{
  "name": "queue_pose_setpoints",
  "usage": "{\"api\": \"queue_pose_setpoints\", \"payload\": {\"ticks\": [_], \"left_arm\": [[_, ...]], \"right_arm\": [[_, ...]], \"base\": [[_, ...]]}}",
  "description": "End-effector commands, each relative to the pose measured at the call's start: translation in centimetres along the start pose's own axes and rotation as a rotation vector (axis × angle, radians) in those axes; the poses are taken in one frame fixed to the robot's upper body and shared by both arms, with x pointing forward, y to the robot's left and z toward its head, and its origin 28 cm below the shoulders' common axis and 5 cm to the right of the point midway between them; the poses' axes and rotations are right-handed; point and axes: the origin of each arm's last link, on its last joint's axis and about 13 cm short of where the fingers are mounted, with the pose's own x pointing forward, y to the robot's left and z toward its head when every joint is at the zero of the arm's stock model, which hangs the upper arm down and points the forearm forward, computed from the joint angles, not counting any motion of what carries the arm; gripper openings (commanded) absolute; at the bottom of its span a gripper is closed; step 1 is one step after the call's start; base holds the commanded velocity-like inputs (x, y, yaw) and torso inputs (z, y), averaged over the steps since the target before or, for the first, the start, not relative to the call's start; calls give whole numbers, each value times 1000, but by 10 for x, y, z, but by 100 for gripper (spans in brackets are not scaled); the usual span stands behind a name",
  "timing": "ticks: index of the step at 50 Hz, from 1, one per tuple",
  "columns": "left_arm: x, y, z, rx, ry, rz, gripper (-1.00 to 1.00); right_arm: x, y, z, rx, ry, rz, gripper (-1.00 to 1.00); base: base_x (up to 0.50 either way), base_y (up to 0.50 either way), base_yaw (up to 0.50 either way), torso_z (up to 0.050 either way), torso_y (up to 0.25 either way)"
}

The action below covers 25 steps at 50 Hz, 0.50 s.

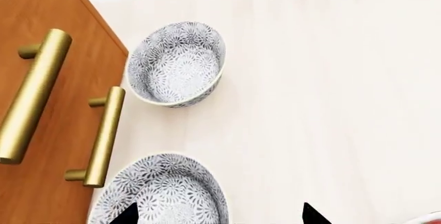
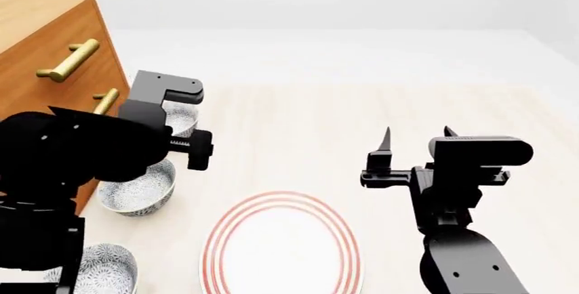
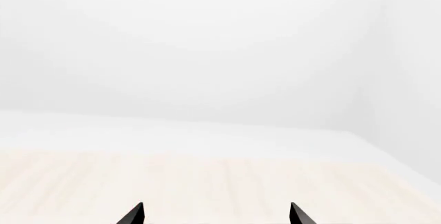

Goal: Put the bowl in the middle on the plate.

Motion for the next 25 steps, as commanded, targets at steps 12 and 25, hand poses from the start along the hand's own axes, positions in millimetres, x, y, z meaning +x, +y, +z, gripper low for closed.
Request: {"api": "queue_pose_setpoints", "payload": {"ticks": [12,25], "left_arm": [[25,-2,6,-13,74,3,100],[72,-13,-23,17,179,-4,100]], "right_arm": [[1,1,-2,-10,14,8,100],[3,4,-5,-28,29,20,100]], "base": [[0,0,0,0,0],[0,0,0,0,0]]}}
